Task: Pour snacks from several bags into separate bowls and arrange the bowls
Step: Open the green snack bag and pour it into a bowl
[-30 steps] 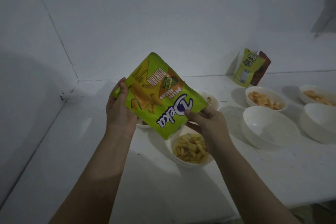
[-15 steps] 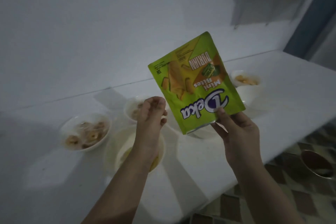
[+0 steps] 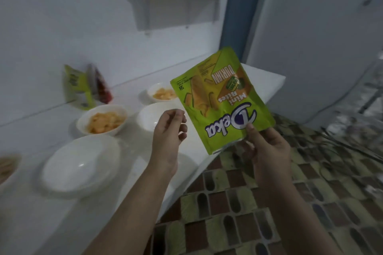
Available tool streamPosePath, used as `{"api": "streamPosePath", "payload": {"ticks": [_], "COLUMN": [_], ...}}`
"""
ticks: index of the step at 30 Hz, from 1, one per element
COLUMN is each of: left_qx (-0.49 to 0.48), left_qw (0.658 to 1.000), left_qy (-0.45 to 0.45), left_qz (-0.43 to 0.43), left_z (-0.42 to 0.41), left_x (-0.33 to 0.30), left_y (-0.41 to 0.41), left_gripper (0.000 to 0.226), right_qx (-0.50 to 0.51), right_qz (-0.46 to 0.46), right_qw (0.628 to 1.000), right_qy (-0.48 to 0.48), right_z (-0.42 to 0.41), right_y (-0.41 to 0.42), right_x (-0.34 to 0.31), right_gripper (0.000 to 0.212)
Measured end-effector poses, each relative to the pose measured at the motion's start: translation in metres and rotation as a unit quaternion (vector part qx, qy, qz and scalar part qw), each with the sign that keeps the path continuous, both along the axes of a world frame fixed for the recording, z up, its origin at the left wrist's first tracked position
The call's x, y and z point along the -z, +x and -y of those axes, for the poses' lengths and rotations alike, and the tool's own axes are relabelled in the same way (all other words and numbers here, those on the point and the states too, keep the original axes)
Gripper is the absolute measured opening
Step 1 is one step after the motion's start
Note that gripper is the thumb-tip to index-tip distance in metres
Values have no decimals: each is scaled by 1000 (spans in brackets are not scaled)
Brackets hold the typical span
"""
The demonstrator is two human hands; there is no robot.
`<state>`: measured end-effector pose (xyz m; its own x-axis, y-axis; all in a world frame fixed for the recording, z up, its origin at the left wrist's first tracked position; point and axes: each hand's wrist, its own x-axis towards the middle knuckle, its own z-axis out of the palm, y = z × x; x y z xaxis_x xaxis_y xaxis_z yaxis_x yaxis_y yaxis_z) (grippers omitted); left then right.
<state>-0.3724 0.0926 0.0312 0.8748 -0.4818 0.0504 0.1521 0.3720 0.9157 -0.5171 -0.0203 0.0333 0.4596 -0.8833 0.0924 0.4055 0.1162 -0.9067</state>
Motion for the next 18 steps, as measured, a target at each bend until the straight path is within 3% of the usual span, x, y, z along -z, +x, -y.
{"api": "streamPosePath", "payload": {"ticks": [6,10,18], "left_qx": [92,142,200], "left_qw": [995,988,976], "left_qy": [35,55,82], "left_qz": [8,4,3], "left_z": [120,200,368], "left_x": [16,32,49], "left_y": [-25,-36,-31], "left_gripper": [19,18,19], "right_qx": [87,143,221], "right_qz": [-12,-19,-48], "right_qw": [996,989,972], "right_qy": [14,32,54], "right_z": [90,149,292], "right_y": [-50,-69,-81], "right_x": [30,47,61], "right_gripper": [12,20,17]}}
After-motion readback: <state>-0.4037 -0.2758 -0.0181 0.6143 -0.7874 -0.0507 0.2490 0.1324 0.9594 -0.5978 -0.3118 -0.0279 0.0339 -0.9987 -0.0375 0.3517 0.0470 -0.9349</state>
